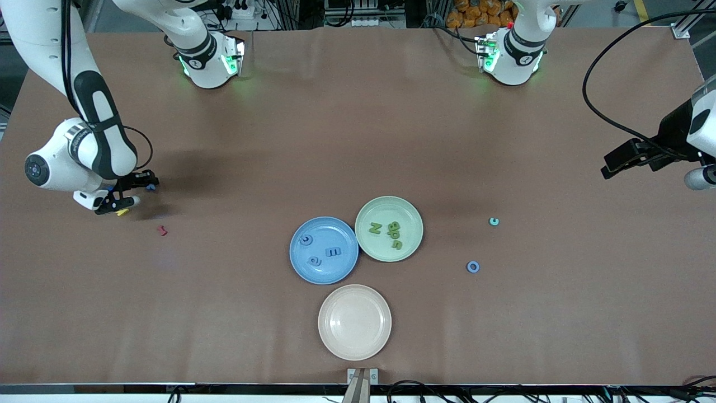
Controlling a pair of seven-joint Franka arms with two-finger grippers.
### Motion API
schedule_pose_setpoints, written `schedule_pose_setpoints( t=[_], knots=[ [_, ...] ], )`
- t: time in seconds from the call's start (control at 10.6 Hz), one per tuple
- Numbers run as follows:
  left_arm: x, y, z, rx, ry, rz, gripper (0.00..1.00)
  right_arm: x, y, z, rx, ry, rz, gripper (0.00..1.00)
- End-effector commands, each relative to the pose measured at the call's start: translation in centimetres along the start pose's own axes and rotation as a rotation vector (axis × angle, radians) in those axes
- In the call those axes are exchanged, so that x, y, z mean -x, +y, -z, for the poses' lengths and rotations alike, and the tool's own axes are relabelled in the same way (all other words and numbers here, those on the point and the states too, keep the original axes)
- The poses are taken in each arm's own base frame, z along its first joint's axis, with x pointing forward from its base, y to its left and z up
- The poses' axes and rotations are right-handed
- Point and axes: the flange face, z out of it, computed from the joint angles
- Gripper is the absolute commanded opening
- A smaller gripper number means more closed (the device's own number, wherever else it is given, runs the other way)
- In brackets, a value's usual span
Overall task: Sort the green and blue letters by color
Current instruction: 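Carry the blue X onto the blue plate and open the right gripper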
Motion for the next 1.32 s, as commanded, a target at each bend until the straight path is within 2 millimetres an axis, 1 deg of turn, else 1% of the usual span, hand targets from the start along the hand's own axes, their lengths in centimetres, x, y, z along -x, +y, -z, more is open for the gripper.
schedule_pose_setpoints(
  t=[0.0,0.09,0.19,0.28,0.38,0.47,0.56,0.66,0.75,0.85,0.94,1.03,1.13,1.22],
  knots=[
    [0.1,-0.2,0.5,0.009,0.0,-0.017,1.0,-1.8,0.1,2.1,0.006,0.002,0.011,0.0],
    [0.1,-0.4,0.8,0.009,0.007,-0.035,1.0,-2.8,0.1,4.3,-0.021,-0.022,0.024,0.0],
    [-0.2,-0.6,0.4,0.007,0.001,-0.033,1.0,-4.3,-0.3,7.2,-0.03,-0.055,0.047,0.0],
    [-0.3,-0.8,0.4,0.006,0.001,-0.036,1.0,-5.6,-1.4,9.2,-0.034,-0.066,0.035,0.0],
    [-0.3,-1.0,0.5,0.005,0.003,-0.039,1.0,-7.1,-3.7,10.7,-0.034,-0.076,0.03,0.0],
    [-0.3,-1.0,0.4,0.005,0.002,-0.039,1.0,-9.0,-6.9,12.0,-0.03,-0.078,0.016,0.0],
    [-0.3,-1.1,0.5,-0.007,0.006,-0.043,1.0,-10.8,-10.6,12.7,-0.06,-0.05,-0.02,0.0],
    [-0.1,-1.2,0.7,-0.01,0.008,-0.045,1.0,-12.5,-14.3,12.8,-0.155,-0.014,-0.05,0.0],
    [0.1,-1.3,1.2,-0.009,0.016,-0.045,1.0,-14.3,-18.0,12.1,-0.239,0.014,-0.103,0.0],
    [0.6,-1.4,1.8,-0.016,0.023,-0.055,1.0,-16.2,-21.3,11.7,-0.314,0.034,-0.14,0.0],
    [0.7,-1.7,2.1,-0.039,0.029,-0.078,1.0,-18.0,-23.7,11.7,-0.385,0.061,-0.16,0.0],
    [0.9,-1.7,2.3,-0.041,0.03,-0.083,1.0,-19.6,-25.6,11.4,-0.463,0.085,-0.185,0.0],
    [1.0,-1.7,2.6,-0.045,0.035,-0.088,1.0,-21.1,-28.2,10.3,-0.535,0.091,-0.199,0.0],
    [1.2,-1.4,2.9,-0.044,0.041,-0.093,1.0,-22.4,-30.5,9.8,-0.623,0.111,-0.207,0.0]
  ],
)
